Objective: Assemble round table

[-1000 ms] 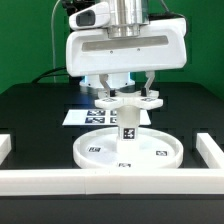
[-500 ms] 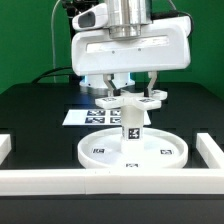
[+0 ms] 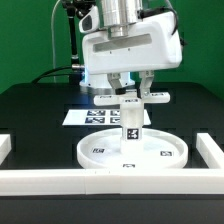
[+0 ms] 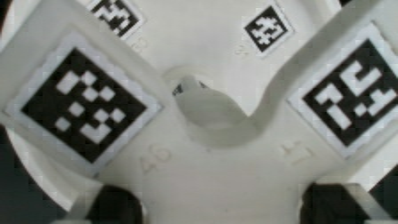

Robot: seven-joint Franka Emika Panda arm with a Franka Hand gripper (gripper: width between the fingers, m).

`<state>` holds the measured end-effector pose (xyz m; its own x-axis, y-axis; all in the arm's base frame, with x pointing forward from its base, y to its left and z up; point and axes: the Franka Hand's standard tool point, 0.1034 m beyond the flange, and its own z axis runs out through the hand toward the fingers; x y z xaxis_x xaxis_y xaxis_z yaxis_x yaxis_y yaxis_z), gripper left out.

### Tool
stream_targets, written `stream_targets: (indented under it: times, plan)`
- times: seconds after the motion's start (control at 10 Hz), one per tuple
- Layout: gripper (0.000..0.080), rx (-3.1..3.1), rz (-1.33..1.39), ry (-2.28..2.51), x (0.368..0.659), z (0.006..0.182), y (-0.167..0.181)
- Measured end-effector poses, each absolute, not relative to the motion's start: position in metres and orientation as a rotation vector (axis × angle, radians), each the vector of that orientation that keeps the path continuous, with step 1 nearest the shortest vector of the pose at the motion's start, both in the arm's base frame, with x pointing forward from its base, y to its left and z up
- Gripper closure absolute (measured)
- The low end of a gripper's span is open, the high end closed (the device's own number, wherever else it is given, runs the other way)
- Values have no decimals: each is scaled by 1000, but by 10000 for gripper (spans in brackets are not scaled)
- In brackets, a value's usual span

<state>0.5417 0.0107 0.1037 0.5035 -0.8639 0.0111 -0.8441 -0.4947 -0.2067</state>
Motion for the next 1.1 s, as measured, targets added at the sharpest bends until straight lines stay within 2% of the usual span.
stream_targets:
  times: [0.3,0.8,1.1]
  plan:
    - [358,-2236,-111,1864,542,103,15]
    - [368,-1988,-60,2108,542,104,19]
    - [369,-1600,-32,2368,542,104,15]
